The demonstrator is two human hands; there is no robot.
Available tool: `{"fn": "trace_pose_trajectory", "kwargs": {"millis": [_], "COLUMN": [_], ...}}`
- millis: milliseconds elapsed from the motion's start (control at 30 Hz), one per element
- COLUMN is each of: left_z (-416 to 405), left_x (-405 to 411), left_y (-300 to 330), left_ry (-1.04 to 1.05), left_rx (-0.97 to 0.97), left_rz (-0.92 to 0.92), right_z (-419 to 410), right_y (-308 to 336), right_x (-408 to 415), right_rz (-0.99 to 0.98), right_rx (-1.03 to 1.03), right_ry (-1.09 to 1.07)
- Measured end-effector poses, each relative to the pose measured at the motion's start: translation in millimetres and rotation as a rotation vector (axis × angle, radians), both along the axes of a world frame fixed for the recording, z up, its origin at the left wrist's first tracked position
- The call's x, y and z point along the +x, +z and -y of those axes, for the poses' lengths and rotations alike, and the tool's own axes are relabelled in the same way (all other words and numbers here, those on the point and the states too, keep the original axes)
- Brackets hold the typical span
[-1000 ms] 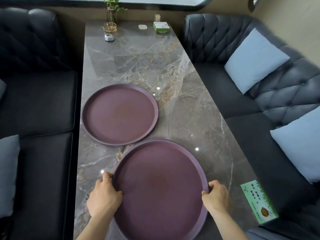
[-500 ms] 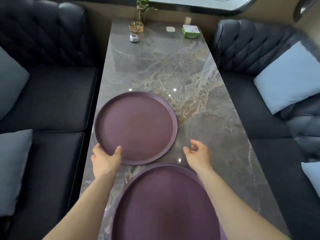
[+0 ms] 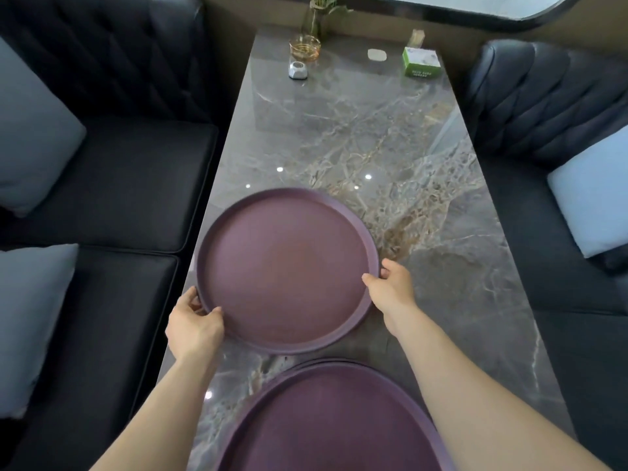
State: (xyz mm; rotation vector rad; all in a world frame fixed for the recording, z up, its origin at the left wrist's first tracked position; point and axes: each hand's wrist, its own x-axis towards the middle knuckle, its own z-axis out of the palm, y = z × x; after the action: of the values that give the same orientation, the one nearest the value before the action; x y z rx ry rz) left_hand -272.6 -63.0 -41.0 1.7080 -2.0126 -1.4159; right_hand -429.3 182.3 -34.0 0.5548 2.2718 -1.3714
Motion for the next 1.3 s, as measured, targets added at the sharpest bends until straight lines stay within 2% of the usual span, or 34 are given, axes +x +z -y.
{"fn": "trace_pose_trajectory", "kwargs": {"millis": [133,200,467,900,1300], "left_z": [1.9,-0.4,-17.3,-59.7,-87.4], "left_x": [-3.3,-0.6,46.8,173.9,235.1], "left_y": [12.7,22.6,43.3,49.9,32.5], "left_ry": [0.016,0.012,-0.079,-0.329,-0.515], "left_rx": [0.063,0.068,0.078,-0.047,-0.142], "left_rz": [-0.162,-0.21,-0.238,-0.007,0.159], "right_z": [-11.1,-22.3,-66.1,-122.4,-152.9], "right_y": [5.7,17.5,46.3,37.7,12.7], "right_x": [3.2,15.2,95.6,272.5,343.8], "right_rz": [-0.101,-0.152,-0.209,-0.135,-0.079], "right_rx": [0.209,0.231,0.367,0.485,0.657], "right_ry": [-0.042,-0.094,-0.124,-0.215,-0.239]}}
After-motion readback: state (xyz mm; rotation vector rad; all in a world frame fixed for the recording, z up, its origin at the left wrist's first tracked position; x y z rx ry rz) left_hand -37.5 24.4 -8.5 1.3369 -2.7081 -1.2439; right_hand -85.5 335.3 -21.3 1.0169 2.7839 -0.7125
